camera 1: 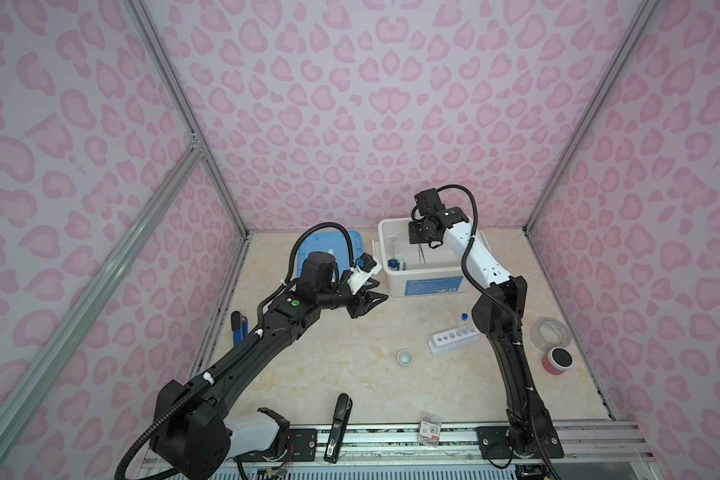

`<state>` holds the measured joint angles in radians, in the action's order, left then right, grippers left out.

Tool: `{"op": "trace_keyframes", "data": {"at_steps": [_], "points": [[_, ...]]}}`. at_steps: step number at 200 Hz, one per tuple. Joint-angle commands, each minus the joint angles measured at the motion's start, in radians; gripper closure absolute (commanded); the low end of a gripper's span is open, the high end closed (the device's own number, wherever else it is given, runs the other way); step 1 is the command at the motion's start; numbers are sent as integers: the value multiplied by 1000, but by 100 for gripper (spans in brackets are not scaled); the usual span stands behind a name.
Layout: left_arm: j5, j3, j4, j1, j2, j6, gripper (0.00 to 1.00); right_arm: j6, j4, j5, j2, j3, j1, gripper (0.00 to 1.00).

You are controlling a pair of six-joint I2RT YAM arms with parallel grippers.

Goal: Organize the chemistry lab equipment

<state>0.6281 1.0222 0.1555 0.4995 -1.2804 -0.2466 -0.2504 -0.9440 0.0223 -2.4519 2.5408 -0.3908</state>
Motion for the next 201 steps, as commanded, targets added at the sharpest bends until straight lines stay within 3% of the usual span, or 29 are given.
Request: {"op": "trace_keyframes", "data": {"at_steps": [1,201], "points": [[5,-1,-30,-1,4,-11,50,7,31,6,-13,-18,-3,100],[6,-5,-32,-1,-4,-11,51,-40,116,14,10,-217,-5,100]]}}
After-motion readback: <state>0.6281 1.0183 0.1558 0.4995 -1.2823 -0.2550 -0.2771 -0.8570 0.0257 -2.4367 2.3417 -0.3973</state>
